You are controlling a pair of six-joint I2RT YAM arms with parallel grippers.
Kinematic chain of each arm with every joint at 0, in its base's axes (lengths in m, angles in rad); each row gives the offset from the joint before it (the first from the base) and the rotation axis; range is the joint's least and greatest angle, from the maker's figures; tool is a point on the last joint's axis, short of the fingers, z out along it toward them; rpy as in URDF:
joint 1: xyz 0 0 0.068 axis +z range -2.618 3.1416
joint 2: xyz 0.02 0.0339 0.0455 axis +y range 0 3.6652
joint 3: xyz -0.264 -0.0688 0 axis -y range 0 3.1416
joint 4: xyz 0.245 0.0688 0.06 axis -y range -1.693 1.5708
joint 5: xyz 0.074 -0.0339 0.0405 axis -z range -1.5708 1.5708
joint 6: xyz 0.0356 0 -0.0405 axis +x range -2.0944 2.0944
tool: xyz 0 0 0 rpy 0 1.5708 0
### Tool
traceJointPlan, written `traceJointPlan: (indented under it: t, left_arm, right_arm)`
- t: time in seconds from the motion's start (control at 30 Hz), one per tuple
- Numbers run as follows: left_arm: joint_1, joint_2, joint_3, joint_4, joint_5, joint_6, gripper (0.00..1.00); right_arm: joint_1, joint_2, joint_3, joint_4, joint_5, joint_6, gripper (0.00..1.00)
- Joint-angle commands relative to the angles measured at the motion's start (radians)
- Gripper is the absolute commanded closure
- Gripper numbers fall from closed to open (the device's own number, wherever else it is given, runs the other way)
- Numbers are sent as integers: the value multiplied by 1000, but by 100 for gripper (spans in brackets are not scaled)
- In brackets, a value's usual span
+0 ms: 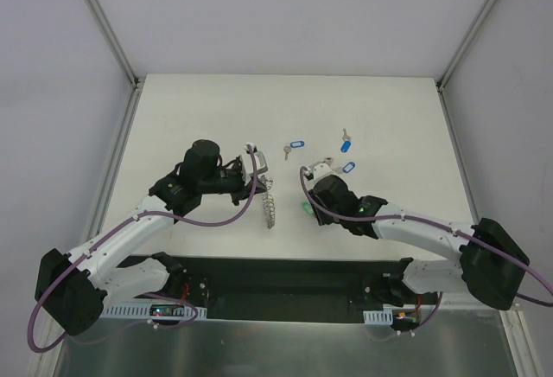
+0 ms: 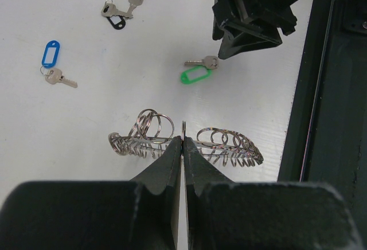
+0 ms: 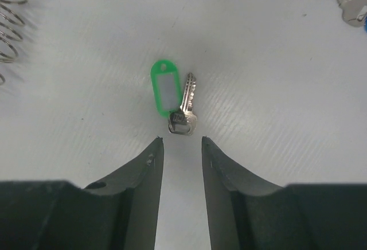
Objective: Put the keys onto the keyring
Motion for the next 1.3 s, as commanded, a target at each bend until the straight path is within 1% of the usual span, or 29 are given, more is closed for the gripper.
traceJointPlan:
  t: [0.0, 0.2, 0.57, 0.73, 1.27]
  left_arm:
    - [-3, -27, -5, 50, 0, 1, 100]
    - [-3, -30, -7, 50, -1, 1, 100]
    - [-3, -32, -8, 50, -6, 3, 100]
    - [-3, -29, -8, 50, -4, 3, 100]
    - [-3, -27, -10, 50, -4, 4, 100]
  right_arm:
    - [-3, 76, 95, -97, -50, -29, 65]
    - [-5, 171, 145, -131, -64, -39, 68]
    - [-26, 248, 190, -133, -108, -62, 77]
    - [-32, 279, 199, -133, -105, -64, 80]
    - [-39, 303, 216, -129, -111, -73, 83]
